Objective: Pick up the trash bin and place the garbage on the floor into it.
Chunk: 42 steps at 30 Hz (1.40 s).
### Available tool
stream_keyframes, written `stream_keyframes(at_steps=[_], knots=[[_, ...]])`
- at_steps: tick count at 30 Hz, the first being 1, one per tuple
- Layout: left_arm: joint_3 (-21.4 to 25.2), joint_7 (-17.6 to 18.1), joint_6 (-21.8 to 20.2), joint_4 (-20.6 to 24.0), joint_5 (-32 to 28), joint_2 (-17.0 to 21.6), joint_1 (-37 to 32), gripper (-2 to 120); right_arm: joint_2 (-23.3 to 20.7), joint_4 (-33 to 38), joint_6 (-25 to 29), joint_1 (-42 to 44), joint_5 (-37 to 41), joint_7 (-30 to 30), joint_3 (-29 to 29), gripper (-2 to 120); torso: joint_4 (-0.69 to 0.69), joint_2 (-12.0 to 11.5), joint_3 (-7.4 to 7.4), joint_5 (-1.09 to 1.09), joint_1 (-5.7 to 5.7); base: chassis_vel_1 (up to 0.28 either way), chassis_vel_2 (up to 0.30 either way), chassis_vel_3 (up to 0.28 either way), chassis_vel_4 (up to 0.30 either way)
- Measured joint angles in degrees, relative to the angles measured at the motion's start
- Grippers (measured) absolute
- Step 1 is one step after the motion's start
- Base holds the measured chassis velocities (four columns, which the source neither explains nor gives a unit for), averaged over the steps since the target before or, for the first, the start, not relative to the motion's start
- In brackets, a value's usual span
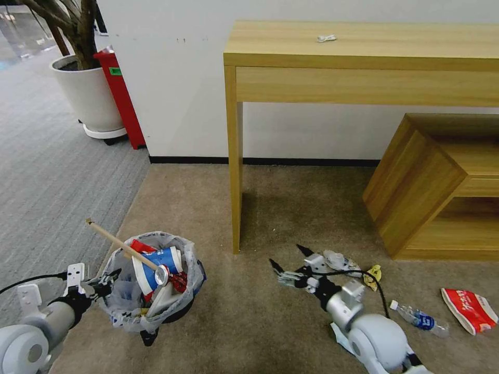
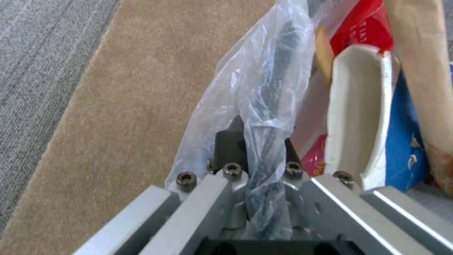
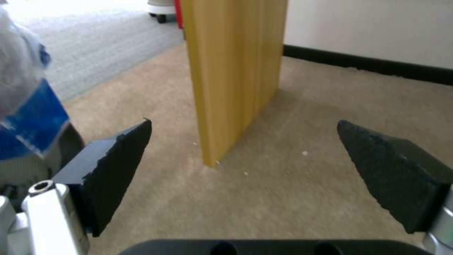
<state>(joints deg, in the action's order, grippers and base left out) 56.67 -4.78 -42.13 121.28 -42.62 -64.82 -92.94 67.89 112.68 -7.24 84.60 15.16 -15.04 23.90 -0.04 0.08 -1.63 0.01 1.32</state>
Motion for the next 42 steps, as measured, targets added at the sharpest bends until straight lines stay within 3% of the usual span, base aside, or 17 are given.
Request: stream_keyframes(at_steps=[8, 18, 21, 28, 33, 40, 42], knots=[[-0.2, 0.0, 0.0, 0.8, 0.6, -0.4, -0.6, 0, -0.2, -0.7, 1.6, 1.5, -0.2, -0.7, 2.0, 100, 0.00, 0.0, -0.01, -0.01, 0.01, 0.028, -0.074, -0.039, 0.074], [-0.3, 0.2, 0.0, 2.3, 1.2, -0.7, -1.3, 0, 0.4, -4.5, 2.7, 0.9, 0.2, -0.4, 2.6, 100, -0.01, 0.0, 0.01, 0.03, 0.00, 0.108, -0.274, -0.112, 0.292], [-0.3, 0.1, 0.0, 2.5, 1.5, -0.9, -1.5, 0, 0.4, -6.0, 3.2, 0.3, 0.6, -0.5, 3.1, 100, -0.01, 0.0, 0.01, -0.04, -0.01, 0.039, -0.290, -0.050, 0.278], [-0.4, 0.1, 0.0, 3.0, 1.7, -1.0, -1.5, 0, 0.7, -8.2, 3.8, -1.4, 1.6, -0.6, 2.8, 100, -0.02, 0.0, 0.00, 0.00, -0.01, -0.112, -0.186, 0.112, 0.176], [-0.2, 0.0, 0.0, 3.9, 1.6, -1.3, -2.0, 0, 1.5, -13.9, 3.5, -4.3, 1.6, 0.8, 0.7, 100, -0.03, 0.0, -0.02, 0.01, 0.01, -0.129, -0.034, 0.124, 0.050], [0.8, -0.2, 0.0, 4.9, 1.9, -2.3, -3.4, 0, 2.7, -32.6, 0.8, -13.9, 0.5, 0.5, -7.0, 100, 0.01, 0.0, -0.01, -0.01, 0.01, 0.000, 0.000, 0.000, 0.000], [0.8, -0.2, 0.0, 5.2, 2.0, -2.5, -3.5, 0, 3.1, -34.2, 0.5, -15.0, 0.2, 0.9, -7.8, 100, 0.02, 0.0, 0.00, 0.00, 0.01, 0.000, 0.000, 0.000, 0.000]])
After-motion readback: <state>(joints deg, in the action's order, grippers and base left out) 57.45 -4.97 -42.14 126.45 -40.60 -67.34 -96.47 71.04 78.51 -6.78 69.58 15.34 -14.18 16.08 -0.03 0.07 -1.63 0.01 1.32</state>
